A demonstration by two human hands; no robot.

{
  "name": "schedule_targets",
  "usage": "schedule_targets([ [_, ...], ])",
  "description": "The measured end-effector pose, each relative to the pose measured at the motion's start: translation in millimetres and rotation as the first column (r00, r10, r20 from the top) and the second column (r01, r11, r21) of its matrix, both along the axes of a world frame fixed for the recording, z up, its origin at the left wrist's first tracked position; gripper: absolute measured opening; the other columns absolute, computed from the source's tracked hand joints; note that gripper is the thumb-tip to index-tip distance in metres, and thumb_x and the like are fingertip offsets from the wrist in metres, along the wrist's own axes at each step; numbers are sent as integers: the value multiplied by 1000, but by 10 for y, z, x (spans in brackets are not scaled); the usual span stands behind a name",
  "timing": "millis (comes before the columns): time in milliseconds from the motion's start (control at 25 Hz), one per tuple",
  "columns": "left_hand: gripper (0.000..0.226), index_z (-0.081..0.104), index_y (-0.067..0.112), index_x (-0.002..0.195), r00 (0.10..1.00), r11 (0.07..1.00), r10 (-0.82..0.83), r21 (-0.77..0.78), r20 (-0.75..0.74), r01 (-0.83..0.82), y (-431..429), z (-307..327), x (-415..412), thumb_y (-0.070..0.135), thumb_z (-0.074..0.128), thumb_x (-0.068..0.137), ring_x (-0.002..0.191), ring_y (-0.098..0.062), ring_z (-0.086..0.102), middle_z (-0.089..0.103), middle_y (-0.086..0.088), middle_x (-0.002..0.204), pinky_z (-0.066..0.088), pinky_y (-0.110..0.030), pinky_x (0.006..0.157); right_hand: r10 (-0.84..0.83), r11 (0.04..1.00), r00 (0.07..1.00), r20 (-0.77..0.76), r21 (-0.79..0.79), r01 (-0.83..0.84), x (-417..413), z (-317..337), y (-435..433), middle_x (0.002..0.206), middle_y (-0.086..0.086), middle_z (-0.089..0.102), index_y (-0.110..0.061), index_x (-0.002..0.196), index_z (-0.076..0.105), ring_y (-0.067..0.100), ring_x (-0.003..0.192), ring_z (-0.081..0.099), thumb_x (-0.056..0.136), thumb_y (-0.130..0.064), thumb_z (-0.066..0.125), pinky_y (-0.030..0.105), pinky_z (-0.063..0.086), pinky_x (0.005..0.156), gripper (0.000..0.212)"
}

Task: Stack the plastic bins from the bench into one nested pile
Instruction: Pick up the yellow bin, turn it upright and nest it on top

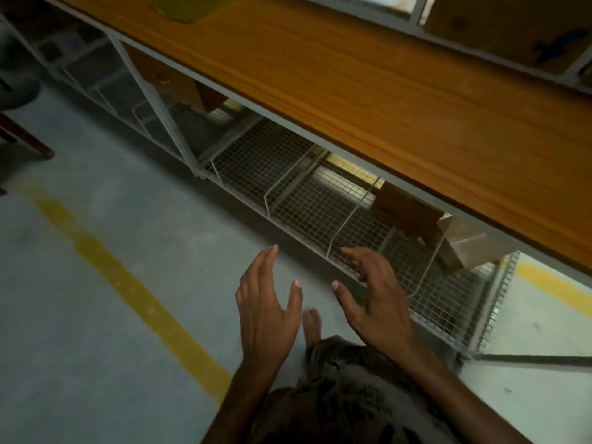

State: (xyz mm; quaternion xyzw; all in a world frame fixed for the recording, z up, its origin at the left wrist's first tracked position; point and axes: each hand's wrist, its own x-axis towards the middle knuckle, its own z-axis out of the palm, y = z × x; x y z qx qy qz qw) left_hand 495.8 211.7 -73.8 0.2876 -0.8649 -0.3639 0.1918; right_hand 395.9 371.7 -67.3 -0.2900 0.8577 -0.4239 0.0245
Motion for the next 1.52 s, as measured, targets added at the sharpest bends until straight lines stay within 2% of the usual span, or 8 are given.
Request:
schedule_targets([
  [200, 57, 47, 28, 149, 992, 991, 125, 41, -12, -124, -797, -25, -434, 29, 64, 94, 140, -12, 43, 47, 7, 151, 39, -39, 112, 139, 990, 989, 46, -15, -138, -759, -26, -909, 133, -12, 54, -26, 141, 54, 7, 120, 55, 95, -32, 70, 35, 54, 96, 49],
  [440, 47, 55, 36, 138, 923, 907, 371, 257, -105, -335, -1680, 166, -1035, 23, 70, 95, 128, -4, 52, 55, 18, 134, 47, -35, 105, 284, 958, 953, 105, -63, -278, -1533, 146, -2026, 123, -14, 58, -29, 136, 57, -1, 109, 57, 95, -39, 67, 30, 57, 86, 43],
  [680, 42, 59, 34, 133, 882, 854, 453, 346, -127, -389, -2592, 227, -1391, 22, 70, 95, 123, -1, 56, 60, 19, 133, 48, -36, 103, 294, 947, 930, 220, -196, -253, -1881, 218, -2996, 115, -15, 62, -32, 128, 62, 5, 104, 62, 93, -32, 70, 23, 55, 80, 36],
  [840, 41, 59, 36, 132, 893, 855, 429, 380, -135, -353, -3420, 205, -1627, 21, 70, 95, 122, 1, 56, 60, 21, 131, 47, -34, 104, 232, 954, 939, 255, -246, -169, -2064, 169, -3736, 111, -13, 64, -30, 125, 64, 8, 101, 64, 93, -25, 73, 22, 55, 81, 34],
  [1000, 44, 56, 43, 133, 947, 920, 276, 329, -165, -212, -4427, 279, -1842, 24, 70, 95, 124, 1, 54, 57, 23, 132, 45, -26, 101, 127, 956, 957, 261, -290, -47, -2212, 229, -4557, 109, -13, 66, -32, 123, 64, 5, 99, 64, 92, -25, 73, 21, 57, 78, 33],
  [1200, 46, 54, 40, 139, 975, 956, 150, 275, -163, -101, -5467, 448, -2187, 29, 69, 96, 129, 1, 52, 56, 19, 136, 44, -20, 101, 47, 947, 963, 265, -319, 42, -2417, 400, -5470, 111, -18, 65, -31, 126, 63, 3, 100, 64, 93, -27, 70, 33, 61, 79, 34],
  [1400, 45, 53, 42, 137, 976, 948, 96, 318, -196, -30, -6252, 487, -2797, 26, 68, 97, 130, 6, 51, 56, 17, 141, 38, 1, 92, 11, 944, 970, 241, -323, 70, -2918, 487, -6192, 113, -14, 65, -30, 124, 64, 6, 101, 64, 94, -24, 71, 30, 59, 79, 31],
  [1520, 45, 54, 39, 138, 977, 953, 53, 304, -209, 13, -6661, 467, -3283, 26, 69, 97, 130, 6, 50, 55, 16, 141, 36, 4, 90, -23, 935, 972, 235, -339, 104, -3344, 453, -6584, 116, -12, 66, -29, 124, 65, 7, 102, 64, 95, -24, 71, 33, 60, 78, 30],
])
